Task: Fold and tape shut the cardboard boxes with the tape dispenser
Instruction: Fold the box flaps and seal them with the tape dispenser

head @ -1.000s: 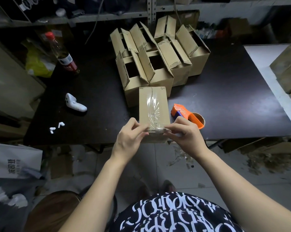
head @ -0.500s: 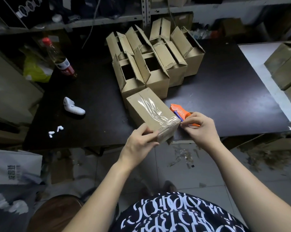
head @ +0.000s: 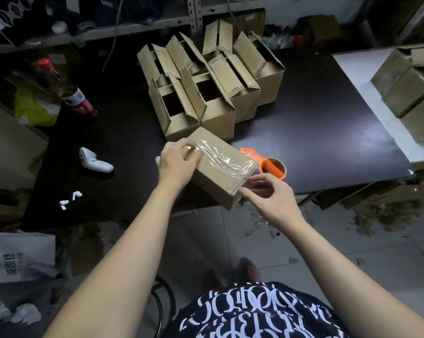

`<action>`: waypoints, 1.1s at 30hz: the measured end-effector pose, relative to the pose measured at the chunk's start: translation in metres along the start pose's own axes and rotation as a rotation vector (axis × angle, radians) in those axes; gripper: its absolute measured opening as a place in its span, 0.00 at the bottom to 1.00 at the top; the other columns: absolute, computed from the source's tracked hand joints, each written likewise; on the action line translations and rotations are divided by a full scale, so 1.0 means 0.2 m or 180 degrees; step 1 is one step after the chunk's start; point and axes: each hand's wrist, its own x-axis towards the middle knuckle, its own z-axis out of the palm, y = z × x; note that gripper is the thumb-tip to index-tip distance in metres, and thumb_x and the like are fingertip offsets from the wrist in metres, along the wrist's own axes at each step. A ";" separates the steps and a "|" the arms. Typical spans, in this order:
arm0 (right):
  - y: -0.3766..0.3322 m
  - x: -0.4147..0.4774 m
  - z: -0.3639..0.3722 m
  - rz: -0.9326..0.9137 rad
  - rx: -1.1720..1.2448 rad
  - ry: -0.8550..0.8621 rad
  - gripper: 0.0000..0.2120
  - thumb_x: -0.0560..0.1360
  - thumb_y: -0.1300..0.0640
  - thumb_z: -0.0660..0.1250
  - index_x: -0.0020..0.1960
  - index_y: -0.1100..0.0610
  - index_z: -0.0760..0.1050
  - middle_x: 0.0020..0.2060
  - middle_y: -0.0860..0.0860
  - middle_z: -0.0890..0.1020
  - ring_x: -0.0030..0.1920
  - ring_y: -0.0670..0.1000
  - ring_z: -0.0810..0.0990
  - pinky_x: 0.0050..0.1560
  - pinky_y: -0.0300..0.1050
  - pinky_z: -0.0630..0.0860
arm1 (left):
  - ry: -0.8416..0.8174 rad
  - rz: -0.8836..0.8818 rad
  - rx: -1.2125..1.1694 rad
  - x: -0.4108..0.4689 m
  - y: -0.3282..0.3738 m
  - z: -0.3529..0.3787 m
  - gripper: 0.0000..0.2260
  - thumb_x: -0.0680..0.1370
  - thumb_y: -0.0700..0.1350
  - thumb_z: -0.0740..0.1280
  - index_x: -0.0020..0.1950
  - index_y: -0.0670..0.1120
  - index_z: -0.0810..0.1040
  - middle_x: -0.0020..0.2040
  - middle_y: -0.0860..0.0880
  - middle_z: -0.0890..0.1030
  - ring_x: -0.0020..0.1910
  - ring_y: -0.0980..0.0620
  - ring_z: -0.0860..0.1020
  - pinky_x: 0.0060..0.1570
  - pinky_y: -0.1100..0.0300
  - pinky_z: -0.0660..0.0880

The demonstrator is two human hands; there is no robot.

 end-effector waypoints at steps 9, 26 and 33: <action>0.01 0.07 -0.01 -0.0037 0.0236 -0.0200 0.27 0.70 0.53 0.82 0.67 0.45 0.79 0.59 0.39 0.83 0.59 0.41 0.83 0.58 0.39 0.81 | 0.0124 -0.0550 -0.0104 -0.12 -0.12 -0.08 0.28 0.74 0.62 0.74 0.72 0.59 0.71 0.52 0.49 0.75 0.53 0.49 0.76 0.51 0.53 0.74; 0.22 0.38 0.06 0.0135 -0.2583 0.0121 0.13 0.77 0.52 0.72 0.52 0.61 0.75 0.46 0.58 0.80 0.49 0.62 0.79 0.43 0.49 0.72 | 0.0178 -0.1134 -0.0526 -0.34 -0.09 -0.01 0.25 0.66 0.67 0.78 0.48 0.51 0.74 0.48 0.54 0.81 0.49 0.52 0.80 0.47 0.50 0.81; 0.23 0.36 0.05 0.0377 -0.2694 0.0142 0.15 0.83 0.53 0.65 0.62 0.63 0.69 0.56 0.64 0.82 0.58 0.68 0.78 0.54 0.55 0.75 | 0.0233 -0.1108 -0.0250 -0.36 0.08 0.12 0.28 0.67 0.71 0.75 0.47 0.48 0.72 0.44 0.53 0.79 0.47 0.49 0.78 0.43 0.54 0.75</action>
